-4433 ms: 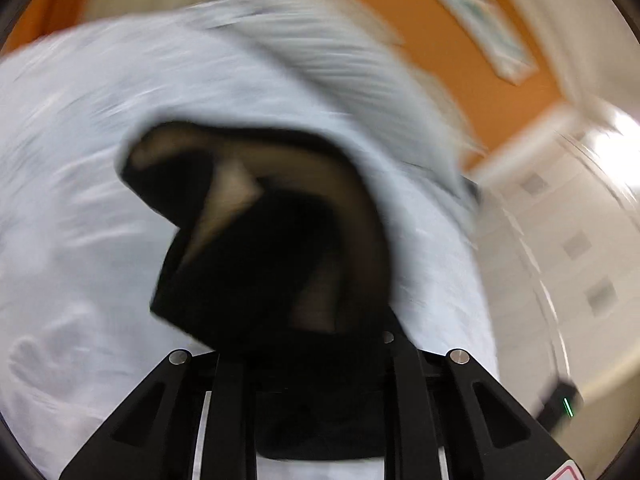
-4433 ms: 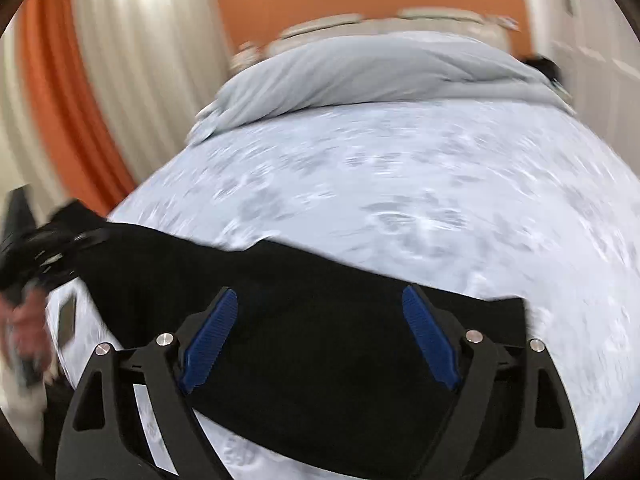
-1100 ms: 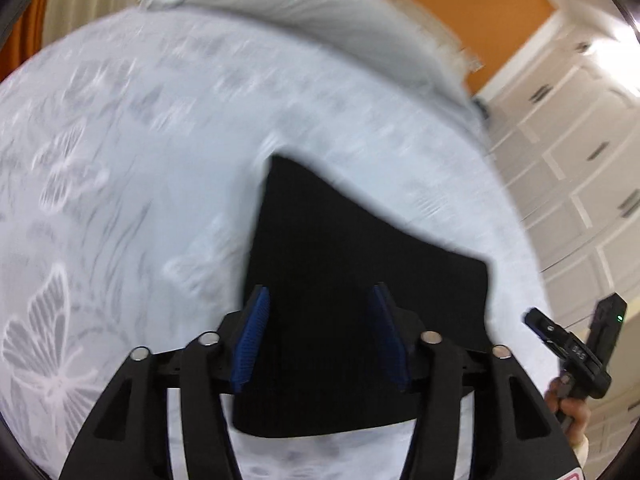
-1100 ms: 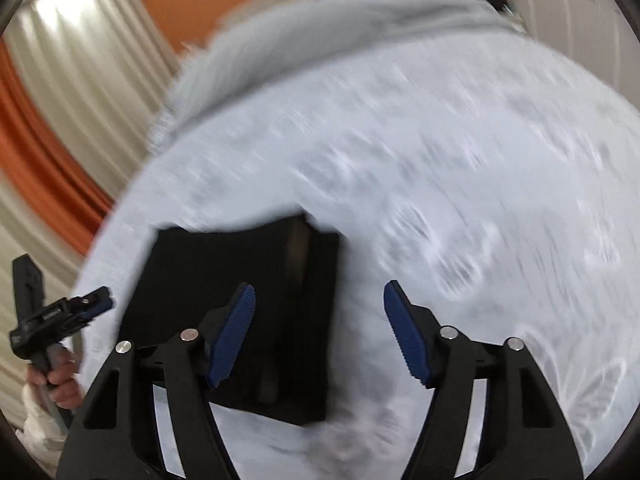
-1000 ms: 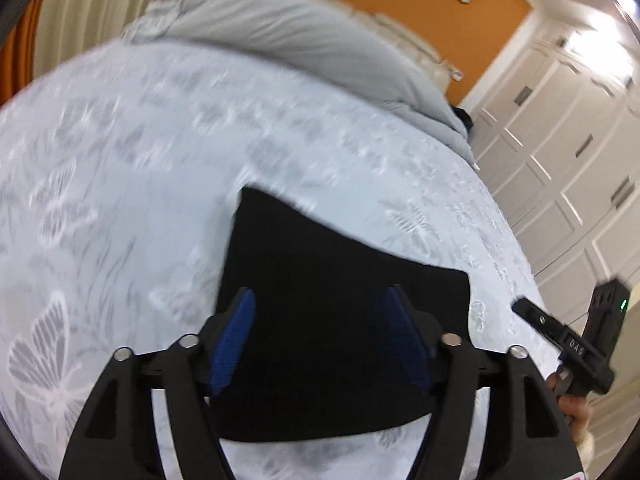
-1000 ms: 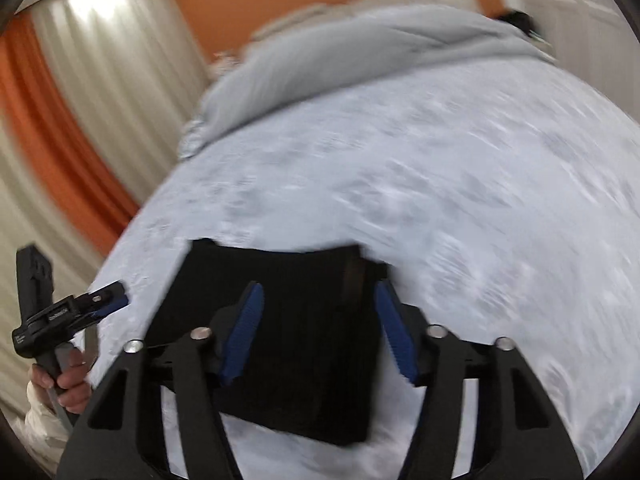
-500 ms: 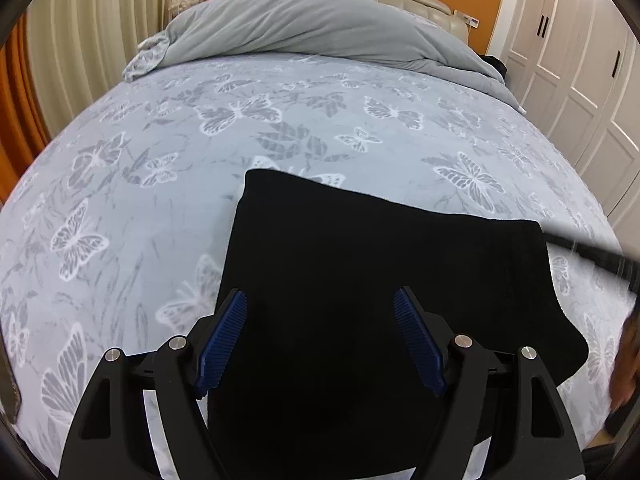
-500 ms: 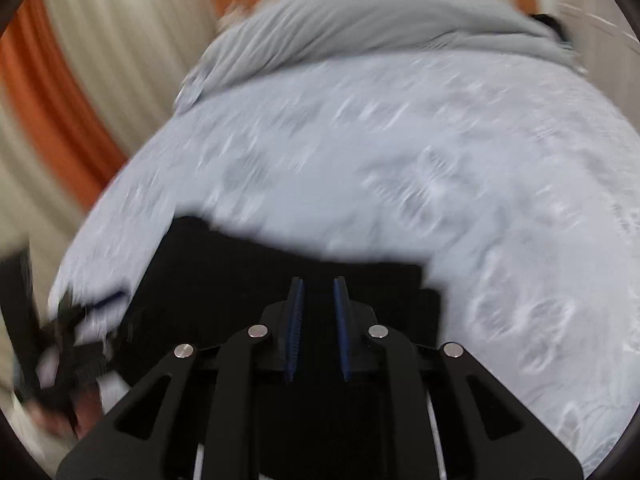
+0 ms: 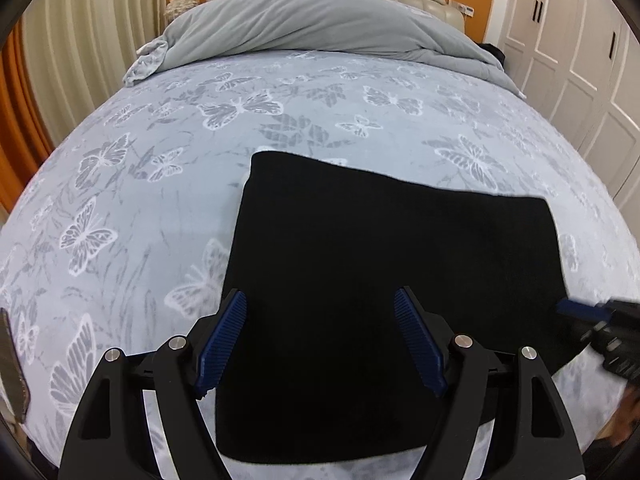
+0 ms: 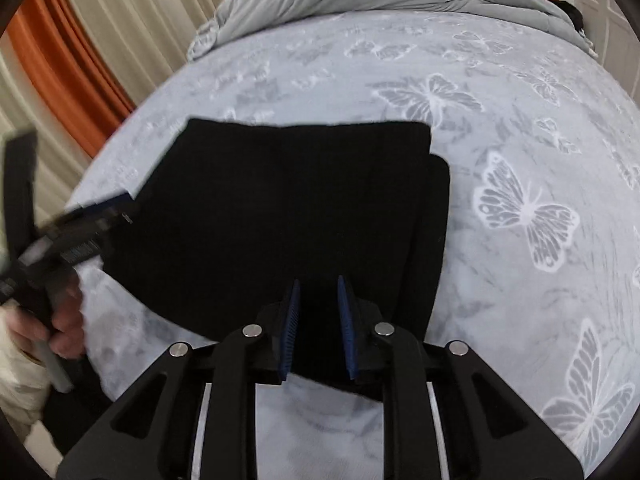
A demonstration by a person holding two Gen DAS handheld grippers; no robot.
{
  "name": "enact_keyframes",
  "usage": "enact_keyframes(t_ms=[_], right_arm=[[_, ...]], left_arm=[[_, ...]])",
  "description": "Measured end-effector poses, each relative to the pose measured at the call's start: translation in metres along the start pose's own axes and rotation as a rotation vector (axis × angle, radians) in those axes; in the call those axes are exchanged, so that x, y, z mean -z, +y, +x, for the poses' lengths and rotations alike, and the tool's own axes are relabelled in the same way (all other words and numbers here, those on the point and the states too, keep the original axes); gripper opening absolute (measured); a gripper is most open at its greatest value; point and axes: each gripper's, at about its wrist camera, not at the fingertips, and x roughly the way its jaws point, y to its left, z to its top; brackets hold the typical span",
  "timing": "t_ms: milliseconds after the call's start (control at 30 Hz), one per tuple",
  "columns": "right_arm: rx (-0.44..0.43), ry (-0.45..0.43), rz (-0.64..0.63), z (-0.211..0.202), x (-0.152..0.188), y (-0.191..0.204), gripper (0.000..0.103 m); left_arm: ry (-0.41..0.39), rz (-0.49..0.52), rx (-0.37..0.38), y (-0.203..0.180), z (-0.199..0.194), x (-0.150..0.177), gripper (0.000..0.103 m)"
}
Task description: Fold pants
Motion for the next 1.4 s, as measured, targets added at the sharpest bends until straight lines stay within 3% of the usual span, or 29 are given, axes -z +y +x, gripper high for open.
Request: enact_keyframes(t_ms=[33, 67, 100, 167, 300, 400, 433, 467, 533, 600, 667, 800, 833, 867, 900, 967, 1000, 1067, 1100, 1167, 1233, 1300, 1333, 1367, 1400], right_arm=[[0.002, -0.015, 0.014, -0.009, 0.003, -0.003, 0.029], [0.010, -0.018, 0.021, -0.012, 0.004, -0.005, 0.046], [0.024, -0.025, 0.029, -0.014, 0.004, -0.007, 0.051], [0.013, -0.031, 0.050, -0.018, 0.006, -0.011, 0.053], [-0.098, -0.017, 0.135, -0.024, 0.015, -0.022, 0.053], [-0.106, 0.015, 0.143, -0.014, 0.015, -0.022, 0.053], [-0.094, 0.029, 0.129, -0.007, 0.015, -0.020, 0.053], [-0.103, 0.041, 0.121, -0.003, 0.014, -0.016, 0.038], [-0.099, 0.035, 0.116, -0.002, 0.010, -0.011, 0.024], [-0.152, -0.010, 0.124, -0.011, 0.001, -0.008, 0.022], [-0.257, -0.064, 0.158, -0.023, -0.012, -0.006, 0.016], [-0.339, -0.085, 0.149, -0.026, -0.027, 0.005, 0.013], [-0.342, -0.077, 0.139, -0.025, -0.029, 0.007, 0.013], [-0.333, -0.069, 0.129, -0.023, -0.031, 0.009, 0.014], [-0.319, -0.067, 0.129, -0.022, -0.031, 0.009, 0.016], [-0.276, -0.065, 0.139, -0.023, -0.030, 0.002, 0.018], [-0.267, -0.058, 0.147, -0.023, -0.029, -0.003, 0.021], [-0.214, -0.057, 0.160, -0.028, -0.023, -0.016, 0.045], [-0.170, -0.048, 0.148, -0.028, -0.019, -0.020, 0.049], [-0.132, -0.002, 0.128, -0.020, -0.011, -0.024, 0.051], [-0.129, 0.060, 0.126, -0.002, -0.001, -0.026, 0.051], [-0.102, 0.100, 0.103, 0.016, 0.006, -0.023, 0.051], [-0.088, 0.084, 0.085, 0.020, 0.005, -0.019, 0.049], [-0.082, 0.070, 0.071, 0.022, 0.004, -0.016, 0.026], [-0.089, 0.063, 0.061, 0.021, 0.002, -0.012, 0.015]], left_arm=[[-0.002, 0.010, -0.005, 0.000, -0.002, 0.002, 0.074], [-0.003, 0.017, -0.007, 0.000, -0.004, 0.003, 0.074], [-0.003, 0.022, -0.007, 0.000, -0.006, 0.005, 0.074], [-0.004, 0.029, 0.007, 0.002, -0.012, 0.009, 0.077], [-0.057, 0.073, 0.076, 0.002, -0.035, 0.018, 0.086], [-0.091, 0.118, 0.120, -0.005, -0.046, 0.027, 0.087], [-0.089, 0.135, 0.138, -0.009, -0.047, 0.029, 0.087], [-0.083, 0.152, 0.158, -0.014, -0.047, 0.030, 0.087], [-0.070, 0.200, 0.201, -0.027, -0.047, 0.033, 0.087], [-0.072, 0.252, 0.246, -0.043, -0.047, 0.036, 0.087], [-0.079, 0.300, 0.280, -0.060, -0.048, 0.039, 0.087], [-0.138, 0.360, 0.291, -0.097, -0.041, 0.036, 0.086], [-0.142, 0.351, 0.309, -0.101, -0.038, 0.033, 0.083], [-0.136, 0.331, 0.334, -0.104, -0.034, 0.028, 0.061], [-0.096, 0.297, 0.371, -0.104, -0.025, 0.020, 0.031], [0.007, 0.211, 0.453, -0.099, -0.005, 0.008, 0.008], [0.017, 0.130, 0.480, -0.088, 0.001, 0.002, 0.008], [-0.015, 0.044, 0.499, -0.069, -0.003, -0.008, 0.006], [-0.031, 0.017, 0.509, -0.062, -0.007, -0.012, 0.006], [-0.084, -0.041, 0.544, -0.043, -0.025, -0.021, 0.006], [-0.149, -0.058, 0.525, -0.028, -0.042, -0.028, 0.006], [-0.161, -0.090, 0.522, -0.016, -0.047, -0.034, 0.006], [-0.155, -0.103, 0.530, -0.013, -0.046, -0.036, 0.006], [-0.154, -0.113, 0.532, -0.011, -0.046, -0.037, 0.006], [-0.155, -0.111, 0.529, -0.011, -0.047, -0.037, 0.006]])
